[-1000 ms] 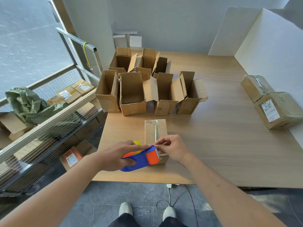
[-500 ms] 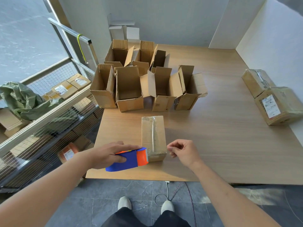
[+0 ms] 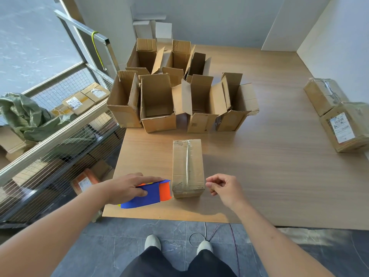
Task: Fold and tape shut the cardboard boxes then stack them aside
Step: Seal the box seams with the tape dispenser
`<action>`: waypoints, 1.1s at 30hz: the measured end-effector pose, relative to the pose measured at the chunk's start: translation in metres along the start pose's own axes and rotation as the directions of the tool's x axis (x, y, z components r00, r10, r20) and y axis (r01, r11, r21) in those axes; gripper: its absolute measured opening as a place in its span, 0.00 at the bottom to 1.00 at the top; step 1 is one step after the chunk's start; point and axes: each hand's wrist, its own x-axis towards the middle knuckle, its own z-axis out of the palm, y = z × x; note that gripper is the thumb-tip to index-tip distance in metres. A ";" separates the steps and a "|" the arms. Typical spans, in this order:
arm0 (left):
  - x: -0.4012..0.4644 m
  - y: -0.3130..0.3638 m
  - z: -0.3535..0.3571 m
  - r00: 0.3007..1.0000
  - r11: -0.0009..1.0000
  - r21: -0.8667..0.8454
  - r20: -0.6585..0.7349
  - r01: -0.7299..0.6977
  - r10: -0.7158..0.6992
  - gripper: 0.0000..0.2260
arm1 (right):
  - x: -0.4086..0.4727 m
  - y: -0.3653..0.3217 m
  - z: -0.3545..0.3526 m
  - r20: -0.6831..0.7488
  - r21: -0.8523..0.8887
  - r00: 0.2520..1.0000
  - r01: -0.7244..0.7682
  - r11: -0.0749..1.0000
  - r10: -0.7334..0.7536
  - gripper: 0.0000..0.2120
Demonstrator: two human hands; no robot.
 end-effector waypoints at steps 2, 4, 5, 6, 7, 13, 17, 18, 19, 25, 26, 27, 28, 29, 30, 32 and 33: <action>0.004 -0.001 0.001 1.000 1.000 0.006 0.001 0.006 -0.006 0.28 | 0.002 0.008 0.006 -0.023 0.053 1.000 0.001 0.999 0.000 0.06; 0.008 0.000 0.001 1.000 1.000 0.025 -0.005 0.011 -0.011 0.28 | 0.002 0.014 0.010 -0.034 0.094 0.999 -0.005 0.996 0.008 0.08; 0.009 0.000 0.001 1.000 0.999 0.034 -0.009 0.010 -0.010 0.28 | 0.003 0.015 0.011 -0.028 0.094 1.000 -0.003 0.996 0.006 0.11; 0.010 0.000 0.002 1.000 0.999 0.041 -0.011 0.008 -0.008 0.28 | 0.003 0.016 0.011 -0.014 0.074 1.000 -0.001 0.997 0.002 0.17; 0.011 0.000 0.002 1.000 0.999 0.045 -0.011 0.006 -0.005 0.27 | 0.003 0.017 0.010 0.005 0.018 1.000 0.010 1.000 -0.010 0.21; 0.015 0.006 0.006 1.000 0.999 0.043 -0.018 -0.011 0.012 0.27 | 0.004 0.005 0.023 0.014 -0.478 0.931 0.327 0.816 -0.365 0.22; 0.018 0.006 0.010 1.000 1.000 0.025 -0.020 -0.019 0.019 0.28 | 0.011 -0.003 0.049 0.442 -0.733 0.702 0.641 0.227 -0.558 0.30; 0.018 0.004 0.011 1.000 1.000 0.012 -0.020 -0.023 0.023 0.28 | 0.014 0.000 0.054 0.511 -0.726 0.665 0.673 0.141 -0.544 0.30; 0.018 0.002 0.012 0.999 1.000 -0.005 -0.021 -0.024 0.024 0.28 | 0.018 0.006 0.058 0.548 -0.721 0.643 0.687 0.087 -0.534 0.30; 0.011 -0.024 0.028 0.998 0.966 -0.250 -0.025 -0.062 0.058 0.27 | 0.031 0.025 0.063 0.506 -0.763 0.608 0.646 0.011 -0.612 0.32; 0.008 -0.028 0.033 0.997 0.956 -0.283 -0.032 -0.073 0.067 0.27 | 0.030 0.025 0.064 0.506 -0.764 0.614 0.645 0.015 -0.605 0.33; 0.006 -0.031 0.036 0.996 0.950 -0.300 -0.041 -0.087 0.079 0.27 | 0.029 0.024 0.064 0.511 -0.764 0.623 0.645 0.020 -0.592 0.33; 0.005 -0.034 0.038 0.995 0.947 -0.306 -0.049 -0.100 0.089 0.27 | 0.028 0.022 0.064 0.515 -0.764 0.636 0.645 0.029 -0.575 0.33; 0.004 -0.036 0.039 0.994 0.944 -0.310 -0.055 -0.112 0.099 0.27 | 0.027 0.020 0.063 0.521 -0.764 0.649 0.645 0.038 -0.555 0.34; 0.003 -0.039 0.039 0.993 0.944 -0.310 -0.058 -0.116 0.104 0.27 | 0.026 0.018 0.062 0.530 -0.763 0.664 0.645 0.044 -0.527 0.34; 0.000 -0.046 0.035 0.994 0.953 -0.281 -0.053 -0.111 0.100 0.27 | 0.025 0.014 0.061 0.557 -0.763 0.697 0.644 0.054 -0.451 0.35; -0.003 -0.049 0.033 0.994 0.962 -0.253 -0.048 -0.104 0.095 0.27 | 0.024 0.011 0.061 0.563 -0.765 0.713 0.641 0.064 -0.417 0.35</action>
